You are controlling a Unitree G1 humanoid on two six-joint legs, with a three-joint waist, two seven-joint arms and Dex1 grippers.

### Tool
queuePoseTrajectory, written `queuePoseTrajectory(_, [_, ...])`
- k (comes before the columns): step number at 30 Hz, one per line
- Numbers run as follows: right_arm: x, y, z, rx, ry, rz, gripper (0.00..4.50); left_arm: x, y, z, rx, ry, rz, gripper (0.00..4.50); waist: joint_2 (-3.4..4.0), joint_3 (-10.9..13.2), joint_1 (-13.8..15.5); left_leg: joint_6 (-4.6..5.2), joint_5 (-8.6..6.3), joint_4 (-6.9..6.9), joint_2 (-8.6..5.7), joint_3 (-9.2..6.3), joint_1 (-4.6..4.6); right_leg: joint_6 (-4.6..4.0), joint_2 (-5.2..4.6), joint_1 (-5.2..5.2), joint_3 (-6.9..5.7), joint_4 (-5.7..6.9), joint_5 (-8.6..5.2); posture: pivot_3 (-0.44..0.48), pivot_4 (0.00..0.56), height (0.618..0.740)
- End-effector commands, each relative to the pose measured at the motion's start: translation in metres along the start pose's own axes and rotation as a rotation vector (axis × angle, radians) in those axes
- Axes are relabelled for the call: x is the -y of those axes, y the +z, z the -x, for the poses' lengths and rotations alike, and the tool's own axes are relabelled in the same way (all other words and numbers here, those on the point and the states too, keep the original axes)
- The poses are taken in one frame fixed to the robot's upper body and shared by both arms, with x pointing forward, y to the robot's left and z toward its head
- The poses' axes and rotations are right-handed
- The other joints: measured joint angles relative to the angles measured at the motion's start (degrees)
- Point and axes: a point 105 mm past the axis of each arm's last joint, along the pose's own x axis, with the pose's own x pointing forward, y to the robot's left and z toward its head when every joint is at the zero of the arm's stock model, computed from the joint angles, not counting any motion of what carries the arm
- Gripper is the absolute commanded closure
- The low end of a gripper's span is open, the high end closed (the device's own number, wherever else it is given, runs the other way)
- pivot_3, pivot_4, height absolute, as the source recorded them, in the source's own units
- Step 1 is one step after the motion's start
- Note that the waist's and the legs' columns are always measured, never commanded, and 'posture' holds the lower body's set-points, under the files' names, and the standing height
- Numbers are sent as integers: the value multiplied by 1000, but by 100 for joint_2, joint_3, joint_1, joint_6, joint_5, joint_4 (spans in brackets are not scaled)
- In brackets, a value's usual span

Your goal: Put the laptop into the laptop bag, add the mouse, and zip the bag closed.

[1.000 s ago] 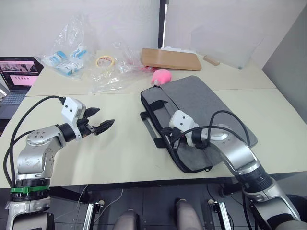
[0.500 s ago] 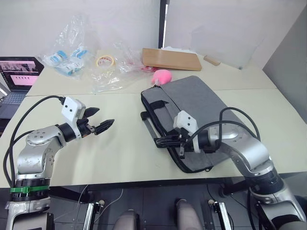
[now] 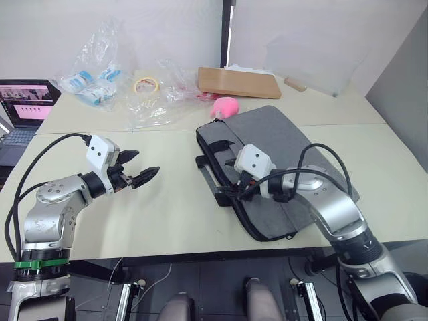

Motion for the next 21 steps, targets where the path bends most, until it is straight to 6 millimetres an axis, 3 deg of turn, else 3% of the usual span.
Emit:
queuePoseTrajectory(1, [8, 2, 2, -23, -84, 42, 534, -2, 14, 4, 42, 5, -40, 0, 0, 0, 3, 0, 0, 0, 0, 0, 0, 0, 0, 0, 0, 0, 0, 0, 150, 740])
queuePoseTrajectory(4, [8, -3, 0, -54, -96, 47, 534, -2, 15, 2, 43, 4, -40, 0, 0, 0, 0, 0, 0, 0, 0, 0, 0, 0, 0, 0, 0, 0, 0, 0, 150, 740])
queuePoseTrajectory(9, [11, -29, -4, -177, -136, 116, 534, -1, 16, 0, 49, -2, -41, 0, 0, 0, -5, 0, 0, -1, 0, 0, 0, 0, 0, 0, -1, 0, 0, 0, 150, 740])
queuePoseTrajectory(12, [16, -30, -3, -188, -156, 151, 534, -1, 16, 0, 49, -2, -41, 0, 0, 0, 8, 0, 0, 0, 0, 1, 0, 0, 0, 0, 0, -1, 0, 0, 150, 740])
queuePoseTrajectory(16, [20, -32, 0, -200, -163, 197, 1649, 0, 16, 0, 50, -1, -40, 0, 0, 0, 14, 0, 0, 0, 0, 1, 0, 0, 0, 1, 0, -1, 0, 0, 150, 740])
queuePoseTrajectory(21, [21, -33, 2, -199, -162, 191, 3390, 0, 17, -1, 54, -1, -39, 0, 0, 0, 28, 0, 0, 1, 0, 1, -1, 0, 0, 1, 0, -1, 0, 0, 150, 740])
